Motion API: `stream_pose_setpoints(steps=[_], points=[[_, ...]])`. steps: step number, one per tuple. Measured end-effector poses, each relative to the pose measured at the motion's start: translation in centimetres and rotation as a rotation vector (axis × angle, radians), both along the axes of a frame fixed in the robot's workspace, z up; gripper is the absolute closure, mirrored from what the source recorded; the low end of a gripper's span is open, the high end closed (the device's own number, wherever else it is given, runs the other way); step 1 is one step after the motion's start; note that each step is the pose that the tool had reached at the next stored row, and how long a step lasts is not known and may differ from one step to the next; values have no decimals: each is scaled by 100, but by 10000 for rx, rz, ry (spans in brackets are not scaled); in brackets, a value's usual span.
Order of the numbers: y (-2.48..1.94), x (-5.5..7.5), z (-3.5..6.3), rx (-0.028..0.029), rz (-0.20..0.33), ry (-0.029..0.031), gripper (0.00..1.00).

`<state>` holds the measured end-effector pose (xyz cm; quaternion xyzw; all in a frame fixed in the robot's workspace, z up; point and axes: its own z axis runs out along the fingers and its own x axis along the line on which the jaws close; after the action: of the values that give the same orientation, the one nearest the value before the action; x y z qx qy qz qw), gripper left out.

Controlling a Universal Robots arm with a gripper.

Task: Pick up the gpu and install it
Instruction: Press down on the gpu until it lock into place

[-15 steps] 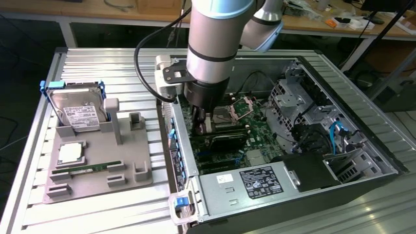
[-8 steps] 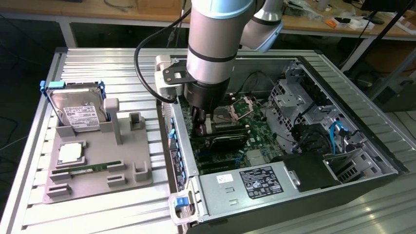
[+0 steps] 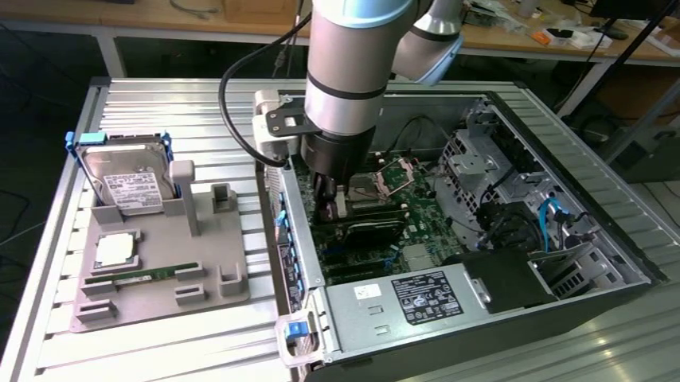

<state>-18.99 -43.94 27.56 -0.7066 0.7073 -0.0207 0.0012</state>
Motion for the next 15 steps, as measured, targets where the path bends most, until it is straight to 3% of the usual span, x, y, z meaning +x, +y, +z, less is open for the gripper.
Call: stream_pose_setpoints(steps=[3,7,15], points=[[2,0,23,-66,2,-48,89],[1,-8,31,-214,1,-123,89],[2,-61,20,-230,10,-154,89]])
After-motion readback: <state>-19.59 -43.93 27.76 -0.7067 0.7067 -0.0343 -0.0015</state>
